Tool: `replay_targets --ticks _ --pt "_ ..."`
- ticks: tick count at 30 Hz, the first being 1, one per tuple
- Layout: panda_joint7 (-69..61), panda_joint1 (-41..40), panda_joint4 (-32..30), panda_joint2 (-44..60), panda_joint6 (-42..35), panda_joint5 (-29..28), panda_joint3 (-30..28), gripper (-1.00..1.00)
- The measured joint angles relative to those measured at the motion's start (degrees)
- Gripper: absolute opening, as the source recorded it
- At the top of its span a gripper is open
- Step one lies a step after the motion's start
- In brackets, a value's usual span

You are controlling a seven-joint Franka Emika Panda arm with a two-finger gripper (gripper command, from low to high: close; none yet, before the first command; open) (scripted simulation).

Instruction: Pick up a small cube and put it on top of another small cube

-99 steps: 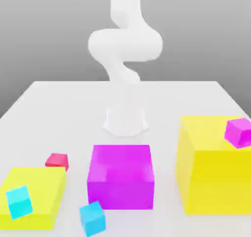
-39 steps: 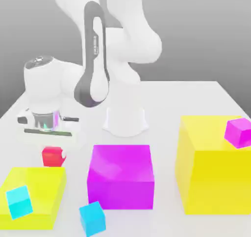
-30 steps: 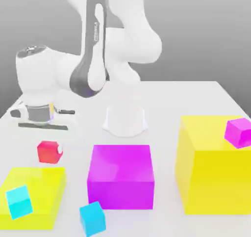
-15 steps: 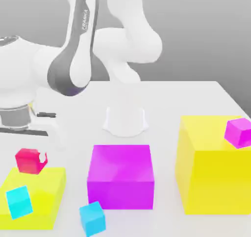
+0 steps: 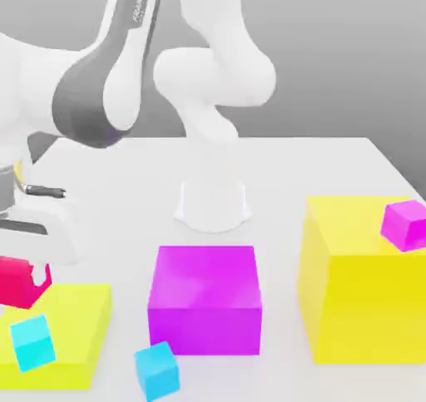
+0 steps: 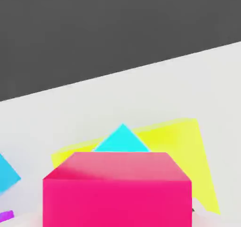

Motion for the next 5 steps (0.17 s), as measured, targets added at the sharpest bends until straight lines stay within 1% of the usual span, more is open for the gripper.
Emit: replay_targets --ticks 1,5 --pt "-0.2 -0.3 -0.2 1.8 2.0 0.3 0.4 1.00" --pt "-0.2 -0.3 -0.2 1.8 2.0 0.3 0.4 1.00"
